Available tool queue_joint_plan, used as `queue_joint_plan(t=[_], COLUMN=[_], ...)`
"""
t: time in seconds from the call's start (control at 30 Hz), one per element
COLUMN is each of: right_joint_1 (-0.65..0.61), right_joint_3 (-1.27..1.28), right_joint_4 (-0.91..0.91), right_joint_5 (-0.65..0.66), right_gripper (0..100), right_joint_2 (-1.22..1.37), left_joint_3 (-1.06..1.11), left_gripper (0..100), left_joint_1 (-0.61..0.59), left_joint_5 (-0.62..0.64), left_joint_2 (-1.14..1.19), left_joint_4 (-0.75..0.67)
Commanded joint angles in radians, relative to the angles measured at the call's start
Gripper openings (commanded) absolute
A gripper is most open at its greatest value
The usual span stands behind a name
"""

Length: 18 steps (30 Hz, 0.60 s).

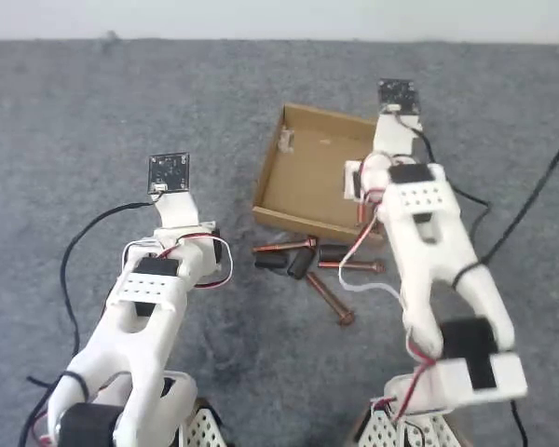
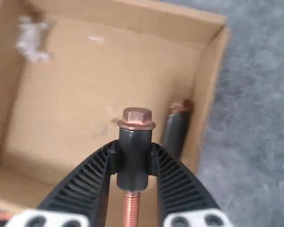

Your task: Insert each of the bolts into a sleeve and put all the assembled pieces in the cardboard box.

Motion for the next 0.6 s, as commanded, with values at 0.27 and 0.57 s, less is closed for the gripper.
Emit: queue_joint_plan(t=[0.27,0.57], right_joint_1=[-0.012,-0.013], right_joint_3=[-0.166,-0.161], right_joint_4=[-0.021,-0.019], right_joint_5=[0.104,0.112], right_gripper=[1.1,16.6], right_joint_2=[0.177,0.176], left_joint_3=[-0.050,-0.050], left_gripper=[1,1], left_joint_1=[-0.003,-0.003], left_joint_5=[-0.011,-0.011], left_joint_2=[0.002,0.000], left_joint_4=[0.002,0.002])
